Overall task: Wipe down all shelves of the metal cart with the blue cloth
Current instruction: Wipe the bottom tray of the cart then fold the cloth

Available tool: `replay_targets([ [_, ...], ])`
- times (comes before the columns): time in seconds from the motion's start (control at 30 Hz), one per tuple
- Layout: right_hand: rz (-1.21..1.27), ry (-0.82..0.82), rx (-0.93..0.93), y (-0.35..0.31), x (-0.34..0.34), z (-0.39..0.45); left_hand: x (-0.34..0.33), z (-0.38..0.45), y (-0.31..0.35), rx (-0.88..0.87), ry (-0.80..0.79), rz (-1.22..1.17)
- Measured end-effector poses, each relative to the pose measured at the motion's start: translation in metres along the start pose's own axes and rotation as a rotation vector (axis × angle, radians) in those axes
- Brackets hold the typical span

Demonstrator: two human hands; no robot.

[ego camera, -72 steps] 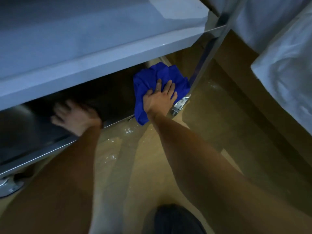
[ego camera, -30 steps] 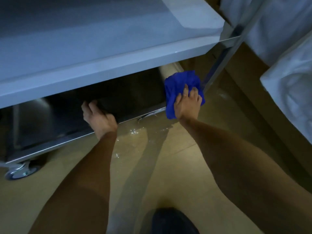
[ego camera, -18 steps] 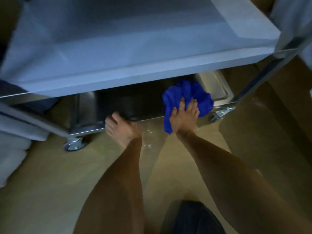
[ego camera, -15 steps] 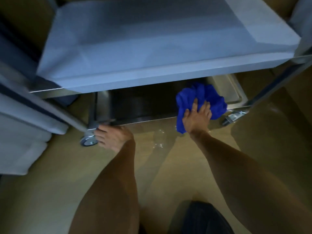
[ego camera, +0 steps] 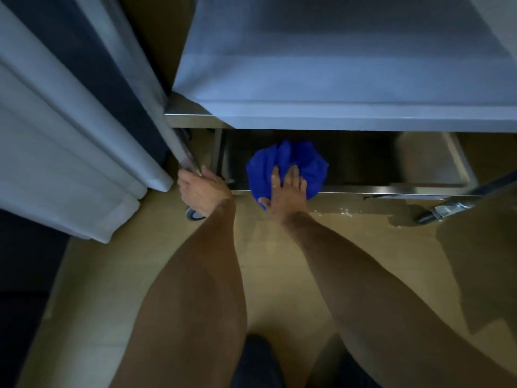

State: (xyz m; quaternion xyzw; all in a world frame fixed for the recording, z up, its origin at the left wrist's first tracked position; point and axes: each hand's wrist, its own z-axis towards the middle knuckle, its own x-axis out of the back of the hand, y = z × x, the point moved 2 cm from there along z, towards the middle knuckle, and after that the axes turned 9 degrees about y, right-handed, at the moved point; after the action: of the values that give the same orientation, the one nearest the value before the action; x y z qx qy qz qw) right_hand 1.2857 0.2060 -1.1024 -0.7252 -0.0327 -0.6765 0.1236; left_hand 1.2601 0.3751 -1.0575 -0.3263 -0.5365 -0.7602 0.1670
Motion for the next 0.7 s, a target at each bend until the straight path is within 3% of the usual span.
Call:
replay_targets([
  [0.17,-0.024,-0.077,0.180,-0.118,-0.011,0.028,0.001,0.022,-0.013,-0.122,-0.035,0.142],
  [0.27,-0.063,-0.004,0.151,-0.127,-0.021,0.023,-0.002,0.019,-0.014,-0.093,-0.032,0.081],
  [0.47,-0.042,0.155,0.148,-0.050,-0.026,0.002,-0.002,0.013,-0.006,-0.030,-0.023,0.128],
  [0.7,-0.126,0.211,-0.359,0.132,-0.006,-0.032,-0.004,-0.005,0.000,0.004,0.006,0.089],
])
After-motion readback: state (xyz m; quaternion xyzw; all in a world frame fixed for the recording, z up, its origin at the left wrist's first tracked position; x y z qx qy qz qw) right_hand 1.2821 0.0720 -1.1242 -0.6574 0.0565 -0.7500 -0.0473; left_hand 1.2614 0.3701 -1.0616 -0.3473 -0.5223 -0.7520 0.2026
